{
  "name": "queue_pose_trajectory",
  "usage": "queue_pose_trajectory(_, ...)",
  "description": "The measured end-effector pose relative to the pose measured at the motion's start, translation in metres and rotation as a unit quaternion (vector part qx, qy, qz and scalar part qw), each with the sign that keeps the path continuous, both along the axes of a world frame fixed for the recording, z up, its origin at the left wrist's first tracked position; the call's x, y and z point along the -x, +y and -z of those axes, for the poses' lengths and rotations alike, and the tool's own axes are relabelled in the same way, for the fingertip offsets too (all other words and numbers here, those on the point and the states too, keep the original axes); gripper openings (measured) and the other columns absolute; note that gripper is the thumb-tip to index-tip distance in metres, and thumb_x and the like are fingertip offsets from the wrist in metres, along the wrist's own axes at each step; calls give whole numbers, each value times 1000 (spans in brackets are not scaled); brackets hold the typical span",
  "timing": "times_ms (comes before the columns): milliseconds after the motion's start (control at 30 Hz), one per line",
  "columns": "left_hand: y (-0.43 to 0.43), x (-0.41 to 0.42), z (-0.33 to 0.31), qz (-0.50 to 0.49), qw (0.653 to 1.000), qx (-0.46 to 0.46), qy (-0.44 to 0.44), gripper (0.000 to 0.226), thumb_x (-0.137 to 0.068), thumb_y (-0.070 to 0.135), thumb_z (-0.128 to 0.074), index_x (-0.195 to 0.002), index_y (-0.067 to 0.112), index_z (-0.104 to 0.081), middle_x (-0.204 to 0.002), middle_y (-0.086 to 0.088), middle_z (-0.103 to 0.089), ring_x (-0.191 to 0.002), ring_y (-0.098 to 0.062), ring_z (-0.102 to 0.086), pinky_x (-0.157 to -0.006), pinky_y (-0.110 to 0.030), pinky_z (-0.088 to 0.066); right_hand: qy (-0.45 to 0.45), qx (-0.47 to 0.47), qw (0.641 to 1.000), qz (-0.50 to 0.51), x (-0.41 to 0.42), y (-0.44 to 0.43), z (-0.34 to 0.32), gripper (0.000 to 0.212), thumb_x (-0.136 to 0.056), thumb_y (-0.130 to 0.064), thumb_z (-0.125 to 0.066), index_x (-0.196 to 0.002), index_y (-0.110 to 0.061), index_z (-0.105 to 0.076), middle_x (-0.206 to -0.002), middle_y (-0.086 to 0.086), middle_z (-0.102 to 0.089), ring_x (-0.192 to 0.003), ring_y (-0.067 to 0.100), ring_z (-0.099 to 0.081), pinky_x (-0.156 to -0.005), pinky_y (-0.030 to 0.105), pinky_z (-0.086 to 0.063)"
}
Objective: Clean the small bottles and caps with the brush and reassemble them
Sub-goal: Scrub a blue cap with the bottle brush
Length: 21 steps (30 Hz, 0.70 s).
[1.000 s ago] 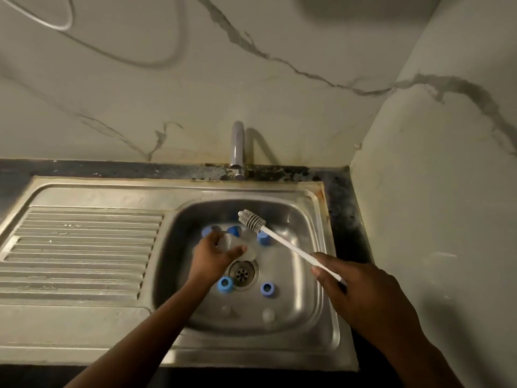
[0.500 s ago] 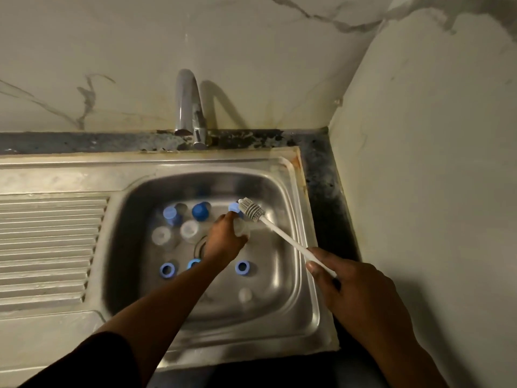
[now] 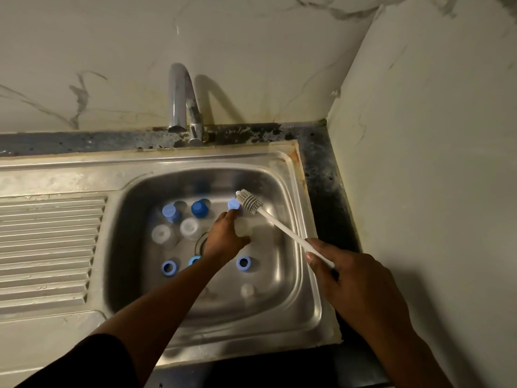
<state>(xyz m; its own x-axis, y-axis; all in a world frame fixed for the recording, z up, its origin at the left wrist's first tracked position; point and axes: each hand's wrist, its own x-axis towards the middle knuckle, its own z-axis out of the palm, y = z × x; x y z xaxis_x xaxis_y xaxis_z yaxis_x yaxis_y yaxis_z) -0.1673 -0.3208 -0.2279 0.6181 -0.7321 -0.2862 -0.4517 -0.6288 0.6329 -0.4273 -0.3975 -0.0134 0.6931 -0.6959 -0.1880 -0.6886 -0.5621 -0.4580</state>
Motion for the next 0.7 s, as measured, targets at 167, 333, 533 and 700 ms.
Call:
queue_pose_trajectory(167,11,4,4,-34,999,-16,20,90,-70,38,-95,-147,28,-50,-131,5,-62,-113,-21,-63,-84,-38,-53,-15,3,1000,7,-2,3,3,54,-96,-68,-37,-141,-48,-57,-62,-35,-44,-56,-7,-53,-59,2,-34)
queue_pose_trajectory(333,25,17,20,-35,993,-97,58,91,-63,35,-98,-137,16,-48,-131,-5,-59,-113,-25,-59,-87,-35,-50,-23,0,1000,4,-1,9,7,53,-97,-68,-37,-140,-48,-59,-65,-32,-49,-59,-6,-56,-63,3,-38)
queue_pose_trajectory(533,33,28,31,38,988,-147,29,55,-80,34,-87,-122,13,-60,-122,-8,-63,-105,-24,-62,-90,-38,-55,-18,-4,1000,-5,0,16,5,56,-95,-69,-33,-142,-49,-56,-68,-27,-55,-63,-4,-60,-62,3,-38)
queue_pose_trajectory(700,43,27,25,3,992,-110,63,34,-84,37,-83,-109,20,-67,-105,0,-65,-90,-15,-62,-72,-27,-50,-9,1,1000,-7,-1,21,3,52,-98,-67,-38,-143,-48,-56,-69,-25,-58,-66,-4,-62,-60,4,-40)
